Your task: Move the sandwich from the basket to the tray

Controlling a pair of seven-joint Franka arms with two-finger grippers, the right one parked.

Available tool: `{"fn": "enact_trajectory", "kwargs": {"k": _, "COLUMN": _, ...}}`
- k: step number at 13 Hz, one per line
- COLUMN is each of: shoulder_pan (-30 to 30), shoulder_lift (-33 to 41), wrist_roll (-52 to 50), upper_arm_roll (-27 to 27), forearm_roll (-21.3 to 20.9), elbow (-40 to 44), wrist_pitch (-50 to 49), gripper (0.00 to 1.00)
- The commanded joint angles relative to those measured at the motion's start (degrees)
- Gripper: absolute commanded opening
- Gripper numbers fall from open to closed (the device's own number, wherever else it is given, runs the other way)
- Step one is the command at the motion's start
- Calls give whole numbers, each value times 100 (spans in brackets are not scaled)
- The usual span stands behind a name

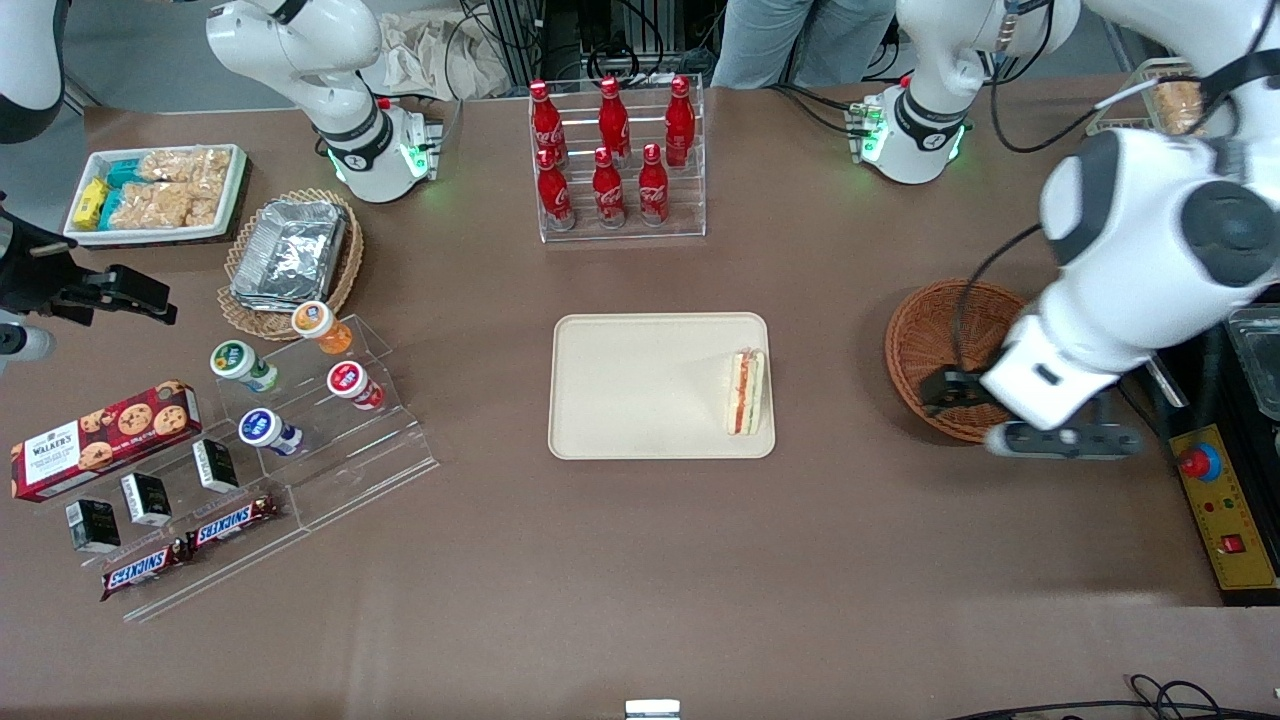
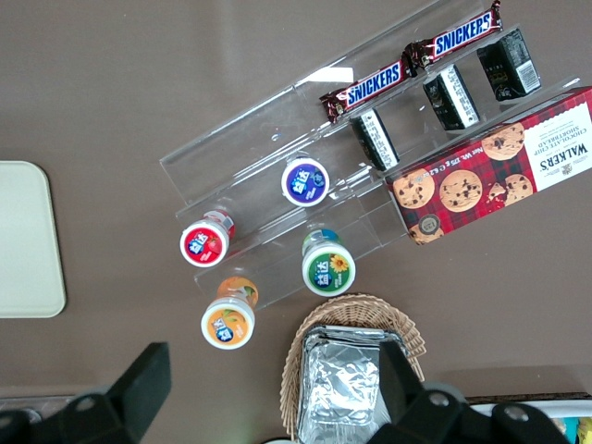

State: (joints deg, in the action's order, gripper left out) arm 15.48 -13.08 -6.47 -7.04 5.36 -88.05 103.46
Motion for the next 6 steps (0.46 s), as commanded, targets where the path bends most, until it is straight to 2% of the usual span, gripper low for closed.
{"fn": "enact_trajectory", "kwargs": {"k": 1, "shoulder_pan": -403, "shoulder_lift": 603, "wrist_roll": 172, "upper_arm_roll": 89, "forearm_roll": -121, "elbow": -46, "wrist_pitch": -615, "gripper": 100}}
{"fn": "enact_trajectory", "kwargs": {"k": 2, "shoulder_pan": -501, "shoulder_lift": 788, "wrist_roll": 242, "upper_arm_roll": 97, "forearm_roll": -262, "elbow": -72, "wrist_pitch": -800, "gripper": 100}}
{"fn": "enact_trajectory", "kwargs": {"k": 6, "shoulder_pan": -633, "shoulder_lift": 1131, "wrist_roll": 339, "upper_arm_roll": 141, "forearm_roll": -369, "elbow": -46, "wrist_pitch": -1415, "gripper": 100}}
